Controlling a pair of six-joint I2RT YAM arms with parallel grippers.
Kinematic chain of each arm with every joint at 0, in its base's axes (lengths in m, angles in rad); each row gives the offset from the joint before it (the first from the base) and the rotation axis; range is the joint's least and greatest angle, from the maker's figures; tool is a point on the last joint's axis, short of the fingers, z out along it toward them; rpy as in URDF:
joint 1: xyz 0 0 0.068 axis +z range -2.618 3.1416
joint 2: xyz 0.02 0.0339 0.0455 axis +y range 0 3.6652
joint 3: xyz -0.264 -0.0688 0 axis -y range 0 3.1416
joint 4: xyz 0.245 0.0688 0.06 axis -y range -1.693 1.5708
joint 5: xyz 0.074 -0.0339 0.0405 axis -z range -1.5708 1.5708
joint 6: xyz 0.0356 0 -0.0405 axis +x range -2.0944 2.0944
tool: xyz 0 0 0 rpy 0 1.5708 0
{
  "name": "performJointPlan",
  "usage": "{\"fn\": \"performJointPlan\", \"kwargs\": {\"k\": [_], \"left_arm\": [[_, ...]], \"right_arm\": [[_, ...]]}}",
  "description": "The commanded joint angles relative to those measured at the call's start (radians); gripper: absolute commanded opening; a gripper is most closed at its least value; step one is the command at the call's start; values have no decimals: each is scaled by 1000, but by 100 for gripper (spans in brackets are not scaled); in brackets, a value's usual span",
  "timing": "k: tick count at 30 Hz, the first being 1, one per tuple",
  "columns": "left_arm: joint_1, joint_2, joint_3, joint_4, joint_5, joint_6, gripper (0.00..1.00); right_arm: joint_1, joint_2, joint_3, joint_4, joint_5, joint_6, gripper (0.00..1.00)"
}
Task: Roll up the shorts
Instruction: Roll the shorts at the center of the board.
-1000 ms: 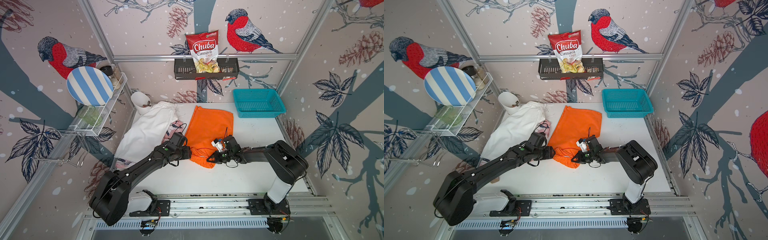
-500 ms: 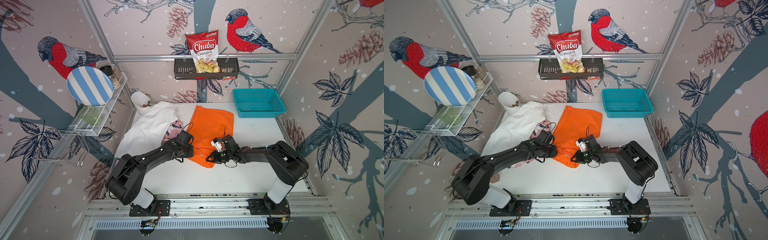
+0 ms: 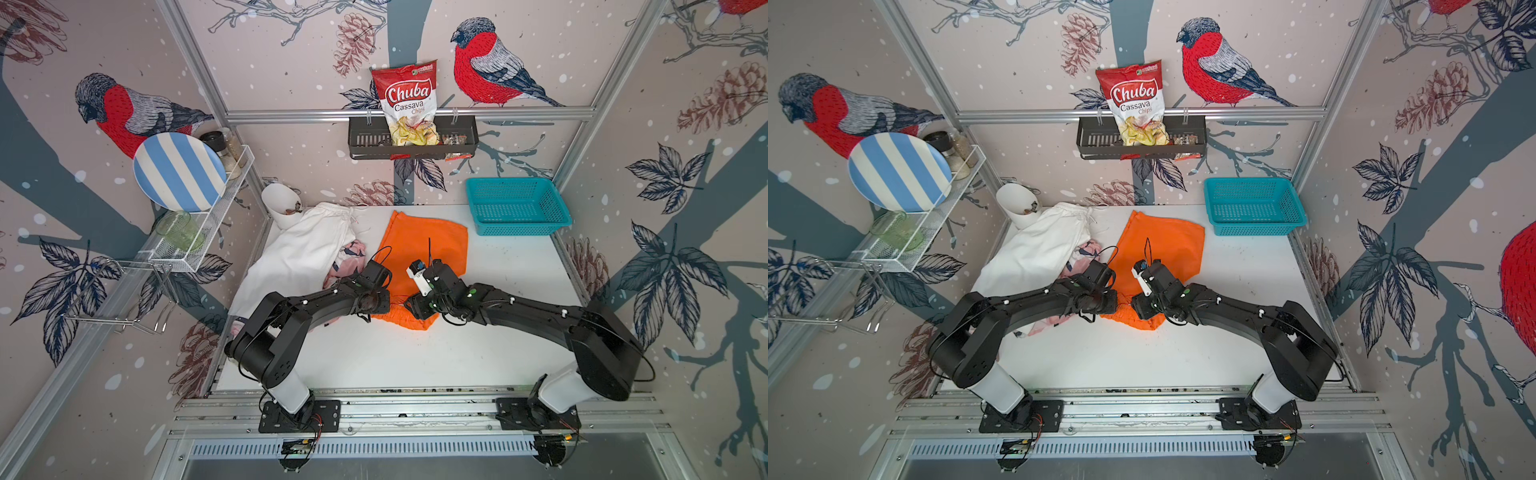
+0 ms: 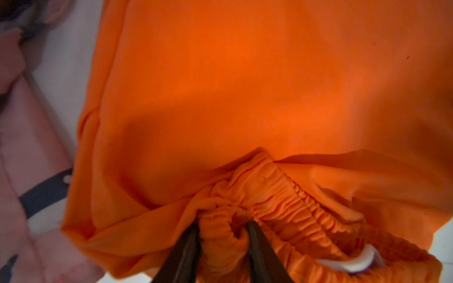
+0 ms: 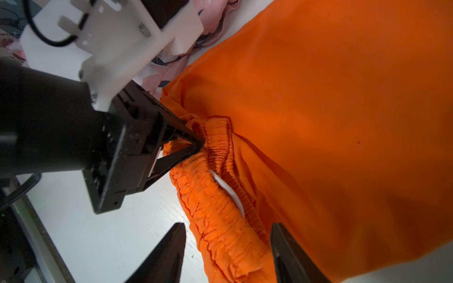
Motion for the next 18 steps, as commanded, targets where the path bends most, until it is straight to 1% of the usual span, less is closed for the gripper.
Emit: {"fn": "performJointPlan", "kwargs": {"k": [1, 6, 9, 11, 14, 17, 18], "left_arm": [[3, -16, -2, -20, -5, 6, 40], [4, -17, 10, -27, -7, 8, 40], [7, -12, 8, -25, -4, 9, 40], [9, -9, 7, -22, -4, 7, 40], [11, -13, 11, -23, -3, 6, 40], [10, -30, 23, -35, -7, 3, 41], [12, -43, 25, -41, -9, 0, 42]], "right_arm": [[1, 67, 44, 6, -85, -88, 62], [-13, 153, 74, 76, -256, -80, 62], [-34, 182, 65, 110, -297, -57, 60], [-49, 205, 63, 110, -296, -51, 57], [-63, 236, 52, 103, -275, -51, 48], [-76, 250, 34, 119, -279, -40, 29], [-84, 250, 26, 131, -293, -23, 21]]}}
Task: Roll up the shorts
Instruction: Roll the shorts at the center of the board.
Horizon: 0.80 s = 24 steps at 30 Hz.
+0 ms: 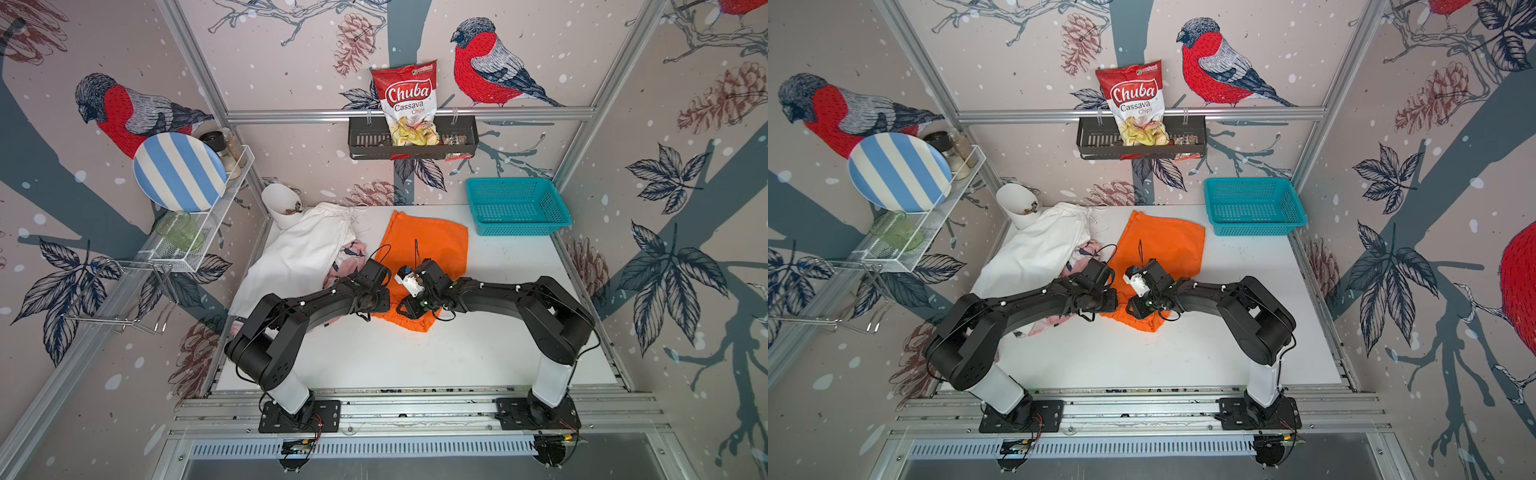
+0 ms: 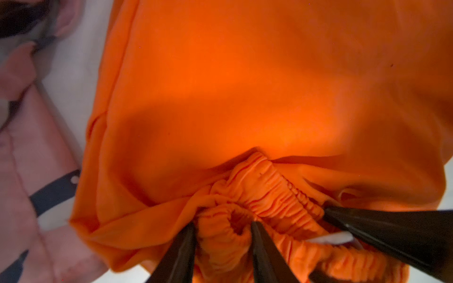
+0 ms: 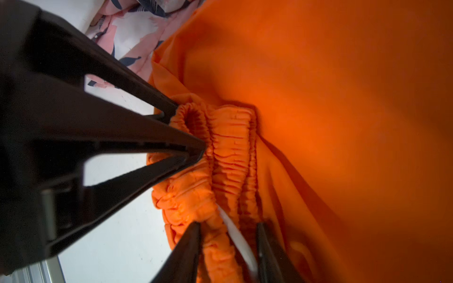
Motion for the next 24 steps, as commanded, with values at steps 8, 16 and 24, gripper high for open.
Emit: {"fn": "performJointPlan", "kwargs": {"k": [8, 16, 24], "left_arm": [[-1, -208, -92, -17, 20, -116, 58], [-33, -285, -282, 239, 159, -352, 72], [-58, -189, -311, 278, 61, -411, 73]], "right_arm": [[-57, 0, -105, 161, -135, 260, 0], [7, -27, -173, 244, -130, 408, 0], [24, -19, -183, 268, -137, 401, 0]]}}
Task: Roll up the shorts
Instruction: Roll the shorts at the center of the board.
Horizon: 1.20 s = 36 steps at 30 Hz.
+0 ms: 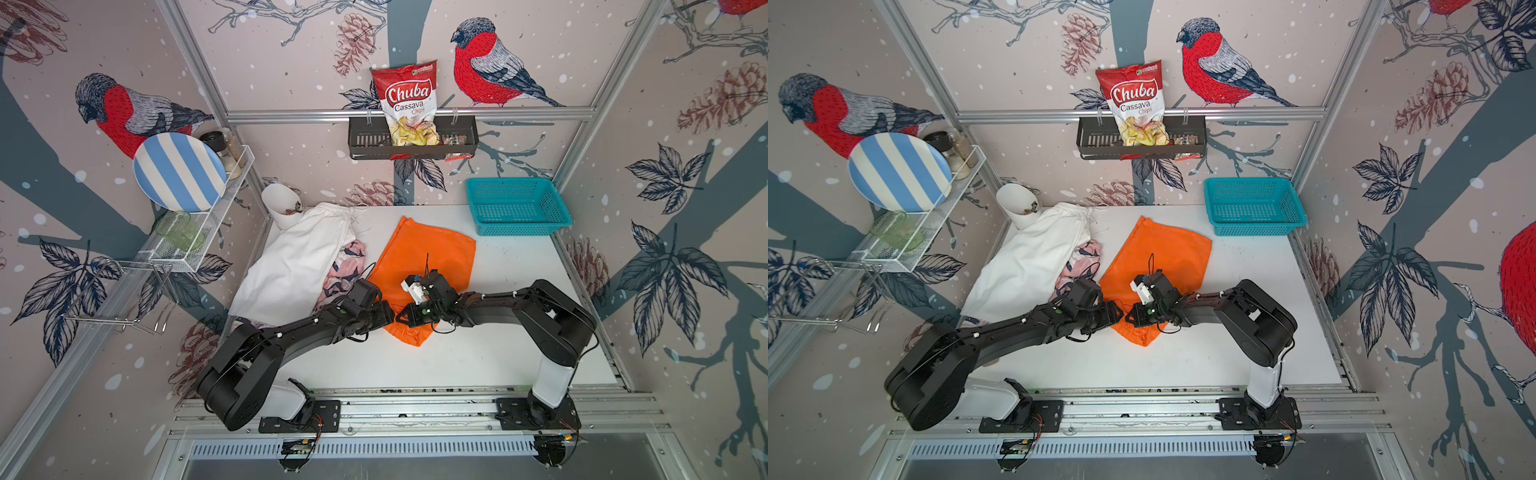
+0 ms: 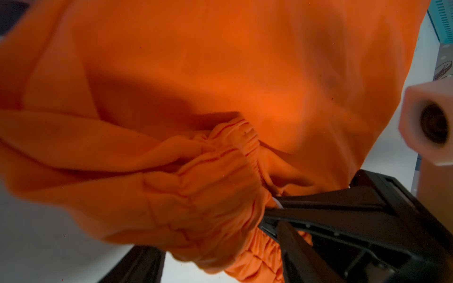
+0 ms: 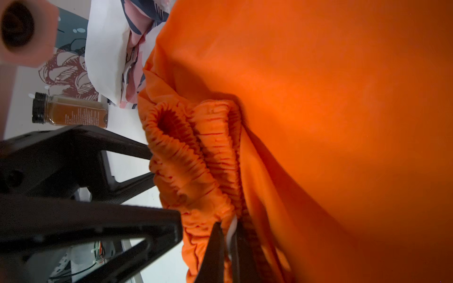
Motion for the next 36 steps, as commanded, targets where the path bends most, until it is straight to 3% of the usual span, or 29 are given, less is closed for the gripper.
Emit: {"fn": "performJointPlan", "kwargs": {"k": [1, 3, 6, 11, 16, 20, 23, 29, 36], "left_arm": [[-6, 21, -14, 40, -68, -44, 73], [-4, 39, -20, 29, -103, -47, 70], [-1, 82, -22, 39, -104, -38, 60], [-2, 134, -30, 73, -67, -21, 43], [-1, 145, -27, 71, -57, -2, 41], [-1, 164, -14, 71, -41, 12, 41], [-1, 178, -10, 72, -30, 17, 41], [-2, 181, -7, 65, -25, 26, 41], [-1, 177, 0, 51, -22, 31, 42]], "right_arm": [[3, -5, -7, -14, -3, 0, 0], [4, -17, -7, -30, 17, -20, 0], [17, -53, 1, -97, 108, -76, 13], [96, -173, 33, -270, 440, -222, 42], [210, -311, 26, -341, 661, -449, 55], [335, -369, -30, -302, 698, -697, 63], [422, -356, -72, -252, 768, -815, 71], [441, -231, -69, -237, 891, -907, 87], [410, -89, -50, -245, 988, -987, 84]]}}
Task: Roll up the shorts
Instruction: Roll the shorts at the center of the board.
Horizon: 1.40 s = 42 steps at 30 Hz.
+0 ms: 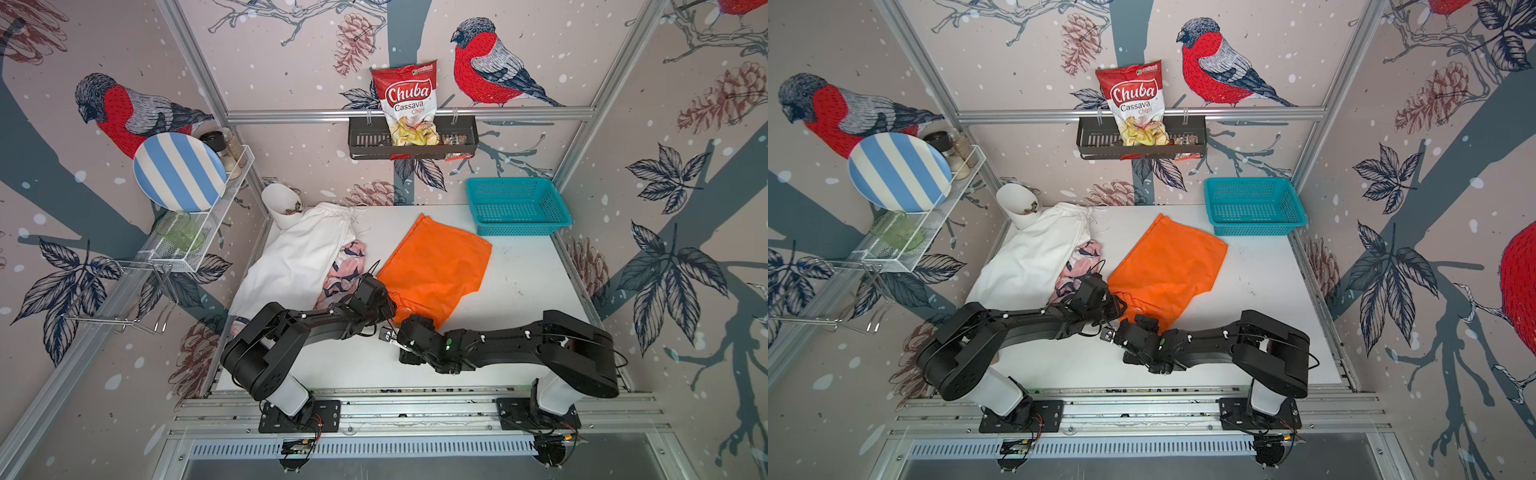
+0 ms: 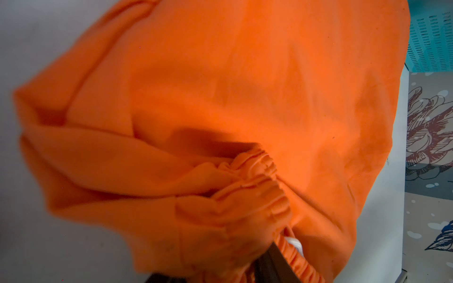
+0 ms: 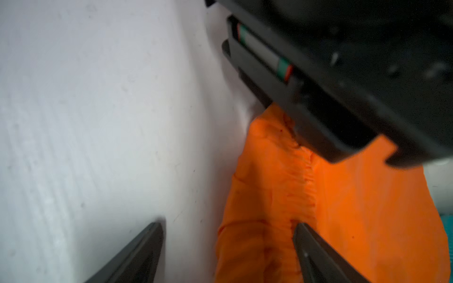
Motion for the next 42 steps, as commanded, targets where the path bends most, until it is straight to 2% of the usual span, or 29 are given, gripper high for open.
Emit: {"fn": "performJointPlan", "kwargs": {"k": [1, 3, 11, 16, 25, 29, 34, 37, 42], "left_arm": [[2, 8, -12, -205, 4, 19, 42], [3, 6, -10, -209, 2, 22, 43], [33, 6, -4, -225, -1, 51, 46], [68, 21, 20, -261, -26, 86, 50], [171, 55, 29, -292, -37, 166, 52], [193, 44, 45, -319, -31, 188, 52], [197, -93, 89, -426, -85, 202, 55], [197, -180, 121, -504, -119, 211, 58], [162, -260, 134, -538, -88, 187, 60]], "right_arm": [[-21, 46, 7, -79, 69, -60, 81], [-32, 54, 11, -84, 75, -61, 71], [-37, 43, 15, -128, 56, -38, 17], [-29, 14, 26, -181, -53, 25, 1], [-37, -75, 2, -170, -306, 182, 0], [-79, -102, -3, -139, -418, 278, 0], [-230, -139, -60, -31, -647, 536, 0], [-313, -190, -161, 118, -786, 710, 0], [-441, -224, -299, 378, -973, 985, 0]]}}
